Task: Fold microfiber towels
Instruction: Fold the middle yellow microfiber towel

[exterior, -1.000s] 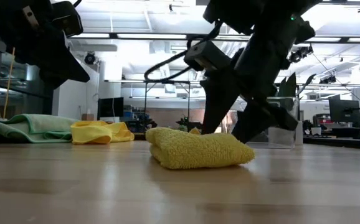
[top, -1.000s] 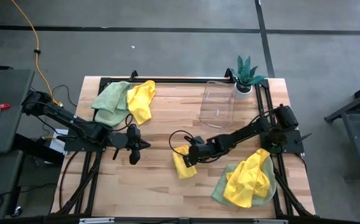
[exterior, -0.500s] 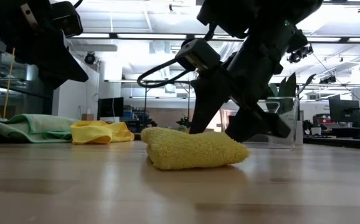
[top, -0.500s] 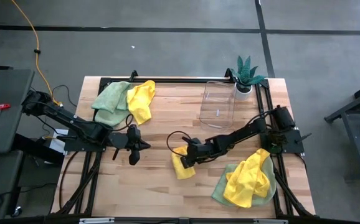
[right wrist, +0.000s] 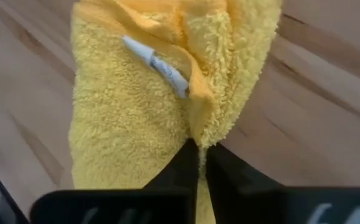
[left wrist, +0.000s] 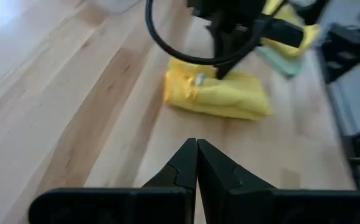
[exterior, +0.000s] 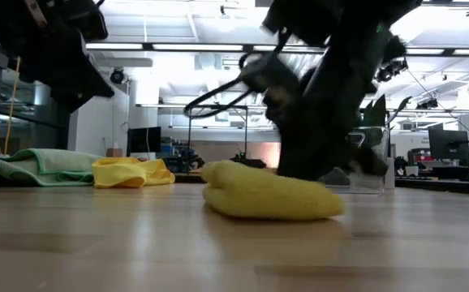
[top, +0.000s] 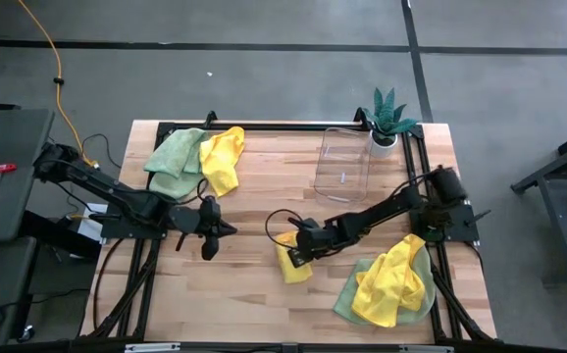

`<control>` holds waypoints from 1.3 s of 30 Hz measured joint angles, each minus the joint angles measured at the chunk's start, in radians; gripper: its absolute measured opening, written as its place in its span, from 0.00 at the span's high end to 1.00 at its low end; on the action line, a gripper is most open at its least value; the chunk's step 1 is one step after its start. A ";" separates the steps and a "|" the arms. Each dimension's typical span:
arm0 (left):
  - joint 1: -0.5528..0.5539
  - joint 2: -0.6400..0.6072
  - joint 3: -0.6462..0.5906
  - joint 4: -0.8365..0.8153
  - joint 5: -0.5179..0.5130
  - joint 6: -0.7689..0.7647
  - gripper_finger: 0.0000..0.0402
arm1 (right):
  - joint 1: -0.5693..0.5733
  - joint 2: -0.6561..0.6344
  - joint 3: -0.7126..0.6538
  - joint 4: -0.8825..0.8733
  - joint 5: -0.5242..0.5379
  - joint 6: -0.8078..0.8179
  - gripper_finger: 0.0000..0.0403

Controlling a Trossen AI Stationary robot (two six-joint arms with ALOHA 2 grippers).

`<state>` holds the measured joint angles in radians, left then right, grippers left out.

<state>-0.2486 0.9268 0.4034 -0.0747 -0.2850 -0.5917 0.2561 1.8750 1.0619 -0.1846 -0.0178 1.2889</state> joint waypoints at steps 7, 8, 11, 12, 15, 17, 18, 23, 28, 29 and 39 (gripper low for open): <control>0.038 -0.111 0.040 -0.038 0.012 0.093 1.00 | -0.015 -0.228 0.002 -0.130 -0.003 -0.107 1.00; 0.046 -0.129 0.040 -0.039 0.012 0.097 1.00 | -0.022 -0.269 0.002 -0.135 0.003 -0.118 1.00; 0.071 -0.171 0.040 -0.042 0.012 0.098 1.00 | -0.042 -0.380 0.002 -0.150 0.041 -0.139 1.00; 0.077 -0.181 0.041 -0.037 0.012 0.098 1.00 | -0.053 -0.415 0.002 -0.165 0.065 -0.146 1.00; 0.091 -0.207 0.041 -0.039 0.008 0.098 1.00 | -0.105 -0.531 0.002 -0.210 0.154 -0.184 1.00; 0.095 -0.213 0.041 -0.041 0.009 0.098 1.00 | -0.148 -0.602 0.002 -0.254 0.200 -0.213 1.00; 0.097 -0.216 0.040 -0.041 0.009 0.098 1.00 | -0.172 -0.635 0.002 -0.280 0.214 -0.228 1.00; 0.098 -0.216 0.040 -0.041 0.009 0.098 1.00 | -0.312 -0.759 0.003 -0.458 0.236 -0.289 1.00; 0.098 -0.216 0.040 -0.041 -0.007 0.098 1.00 | -0.478 -0.813 0.003 -0.540 0.214 -0.383 1.00; 0.098 -0.216 0.040 -0.041 -0.013 0.098 1.00 | -0.514 -0.816 0.003 -0.548 0.201 -0.405 1.00; 0.098 -0.216 0.040 -0.041 -0.017 0.084 1.00 | -0.783 -0.722 0.003 -0.540 0.046 -0.591 1.00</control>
<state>-0.1505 0.7105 0.4438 -0.1154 -0.3024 -0.5077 -0.5268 1.1531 1.0645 -0.7242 0.0277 0.6981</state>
